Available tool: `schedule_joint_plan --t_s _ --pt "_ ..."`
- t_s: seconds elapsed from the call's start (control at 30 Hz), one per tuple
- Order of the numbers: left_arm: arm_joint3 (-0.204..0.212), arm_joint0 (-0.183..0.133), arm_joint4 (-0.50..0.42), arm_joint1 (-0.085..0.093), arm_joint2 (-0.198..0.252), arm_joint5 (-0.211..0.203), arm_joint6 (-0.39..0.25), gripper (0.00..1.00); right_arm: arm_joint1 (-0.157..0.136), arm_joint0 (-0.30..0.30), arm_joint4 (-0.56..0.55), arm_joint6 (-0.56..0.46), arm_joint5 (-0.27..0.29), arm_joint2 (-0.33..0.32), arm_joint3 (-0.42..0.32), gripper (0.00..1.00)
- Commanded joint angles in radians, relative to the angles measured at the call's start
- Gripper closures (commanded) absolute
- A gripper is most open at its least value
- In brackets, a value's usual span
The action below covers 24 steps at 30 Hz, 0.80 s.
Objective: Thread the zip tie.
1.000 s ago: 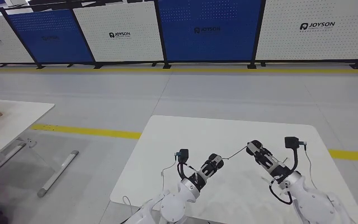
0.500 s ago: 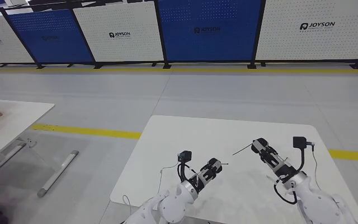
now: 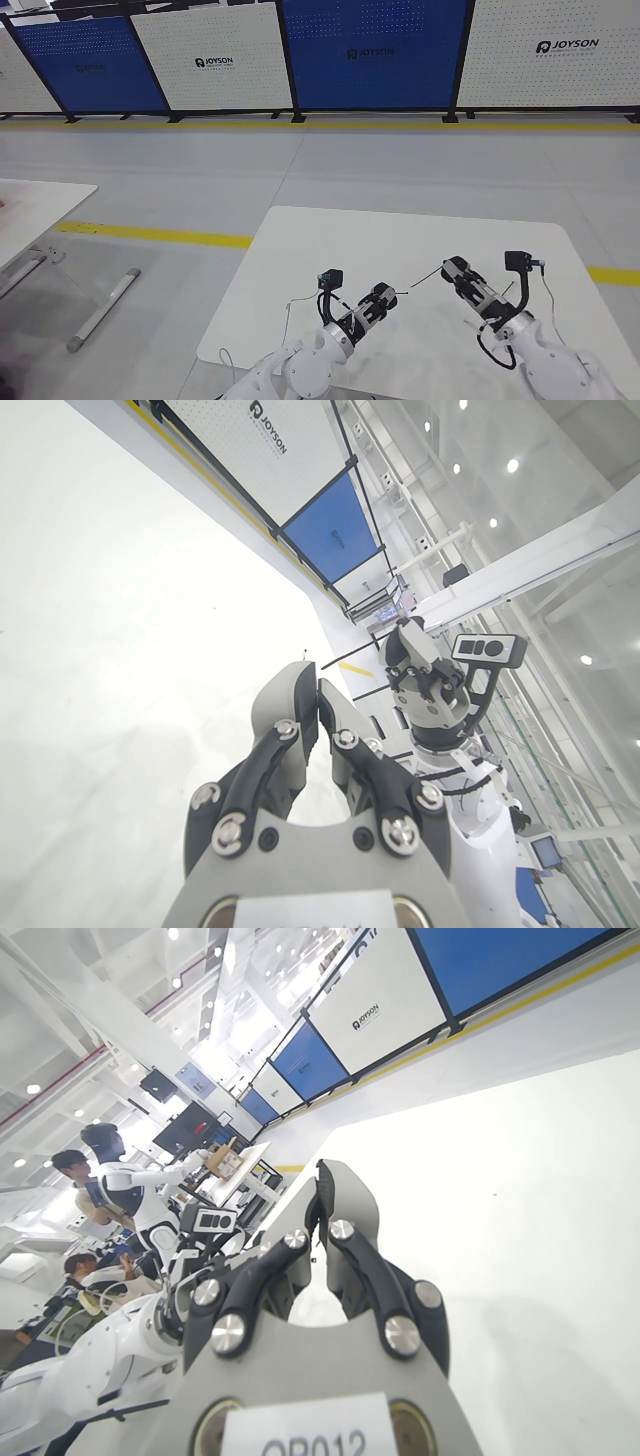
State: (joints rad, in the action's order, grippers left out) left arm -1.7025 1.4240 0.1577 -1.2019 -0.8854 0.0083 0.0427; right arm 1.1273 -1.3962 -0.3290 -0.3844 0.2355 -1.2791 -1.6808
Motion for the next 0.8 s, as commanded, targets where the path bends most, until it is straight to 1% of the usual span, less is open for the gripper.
schedule_joint_plan --t_s 0.0,0.3,0.37,0.53,0.77 --pt "0.000 0.000 0.000 0.000 0.000 0.000 0.000 1.00 0.001 -0.001 -0.004 -0.001 -0.005 0.003 0.000 1.00" --pt "0.000 0.000 0.000 0.000 0.000 0.000 0.000 1.00 0.001 -0.005 -0.001 0.006 -0.008 0.002 -0.001 1.00" --pt "0.000 0.000 0.000 0.000 0.000 0.000 0.000 1.00 0.002 -0.018 0.006 0.026 0.000 -0.004 -0.004 1.00" --pt "0.000 0.000 0.000 0.000 0.000 0.000 0.000 1.00 0.000 -0.043 0.005 0.033 0.024 -0.015 -0.011 1.00" --pt "0.000 0.000 0.000 0.000 0.000 0.000 0.000 1.00 0.003 -0.042 0.003 0.029 0.035 -0.006 -0.006 1.00"
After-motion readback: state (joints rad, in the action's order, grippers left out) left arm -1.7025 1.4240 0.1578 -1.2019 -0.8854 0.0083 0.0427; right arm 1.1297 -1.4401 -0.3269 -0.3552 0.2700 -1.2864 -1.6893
